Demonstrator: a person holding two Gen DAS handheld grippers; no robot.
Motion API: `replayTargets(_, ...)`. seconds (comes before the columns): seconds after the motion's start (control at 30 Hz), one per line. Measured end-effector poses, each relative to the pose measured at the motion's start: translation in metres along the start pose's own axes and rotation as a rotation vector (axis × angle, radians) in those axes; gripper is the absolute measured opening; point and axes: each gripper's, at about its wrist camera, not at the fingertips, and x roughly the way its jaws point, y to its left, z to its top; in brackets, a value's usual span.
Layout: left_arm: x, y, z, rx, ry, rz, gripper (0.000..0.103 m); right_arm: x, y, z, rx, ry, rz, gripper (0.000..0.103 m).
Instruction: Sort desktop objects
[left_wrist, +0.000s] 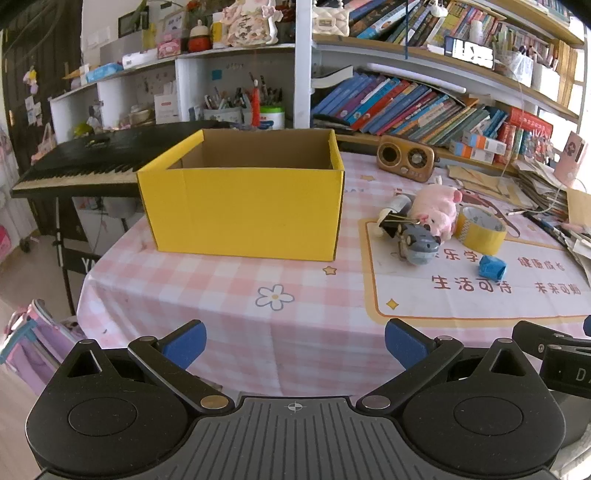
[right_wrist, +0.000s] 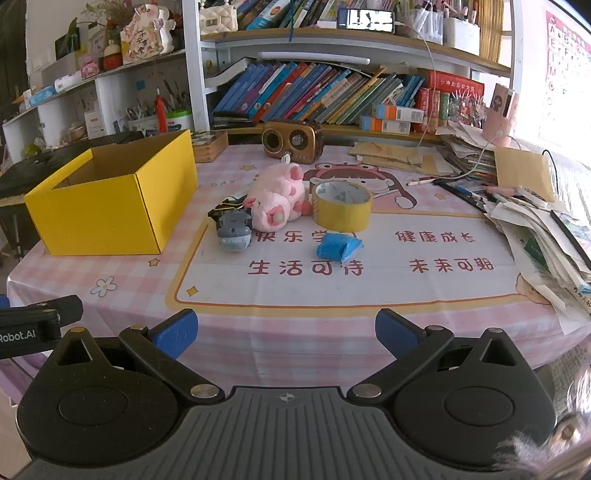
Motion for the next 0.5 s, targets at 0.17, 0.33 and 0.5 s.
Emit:
replayTargets(0.17,0.0006,0.0012,0.0002,0.003,0.0,-0.002,0.103,0.0017,0.004,0.001,-0.006,0.002,0.007,0.103)
replayTargets(0.33,0.002,0.0036,0.0009,0.001,-0.003,-0.024,0.103,0.0023,0.0062,0.0016,-0.012,0.004,0.005,0.103)
replayTargets(0.5,0.0034,0.0029,0.0014,0.009,-0.001,-0.039,0.103,0.0029,0.0066,0.002,-0.008,0.004,-0.004,0.103)
